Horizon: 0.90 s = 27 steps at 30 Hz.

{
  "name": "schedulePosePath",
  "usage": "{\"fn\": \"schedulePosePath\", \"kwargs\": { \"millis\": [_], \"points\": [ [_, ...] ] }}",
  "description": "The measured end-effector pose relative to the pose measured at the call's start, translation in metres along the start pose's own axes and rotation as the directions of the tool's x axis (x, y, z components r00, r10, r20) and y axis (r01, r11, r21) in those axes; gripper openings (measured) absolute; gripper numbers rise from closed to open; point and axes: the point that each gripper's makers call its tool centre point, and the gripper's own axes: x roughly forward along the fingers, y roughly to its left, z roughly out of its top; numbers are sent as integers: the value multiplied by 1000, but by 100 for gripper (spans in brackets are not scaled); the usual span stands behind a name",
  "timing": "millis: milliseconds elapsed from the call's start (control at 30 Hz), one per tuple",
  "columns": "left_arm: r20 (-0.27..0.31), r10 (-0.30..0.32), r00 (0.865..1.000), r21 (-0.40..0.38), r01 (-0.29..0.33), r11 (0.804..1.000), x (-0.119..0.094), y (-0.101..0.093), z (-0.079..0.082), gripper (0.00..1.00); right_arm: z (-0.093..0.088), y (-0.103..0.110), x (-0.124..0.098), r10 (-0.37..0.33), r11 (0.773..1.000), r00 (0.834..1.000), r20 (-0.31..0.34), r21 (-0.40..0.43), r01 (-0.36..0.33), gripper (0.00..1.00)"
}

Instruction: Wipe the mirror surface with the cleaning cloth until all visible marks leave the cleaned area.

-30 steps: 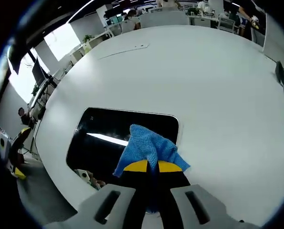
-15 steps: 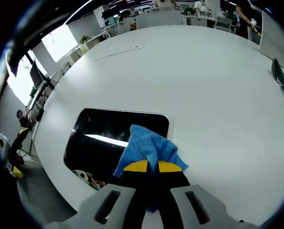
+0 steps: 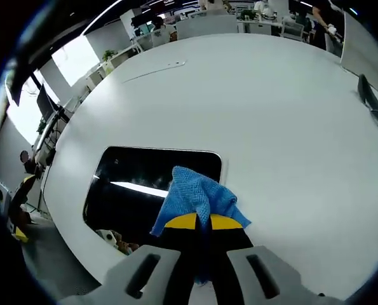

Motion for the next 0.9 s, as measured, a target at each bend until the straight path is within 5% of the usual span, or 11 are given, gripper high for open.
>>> {"fn": "schedulePosePath", "kwargs": {
  "millis": [900],
  "points": [
    [-10,-21,1000,17,21,1000,0,-7,-2,99,-38,19,-19,-4,1000,1000,11,25,4,0]
  ]
}}
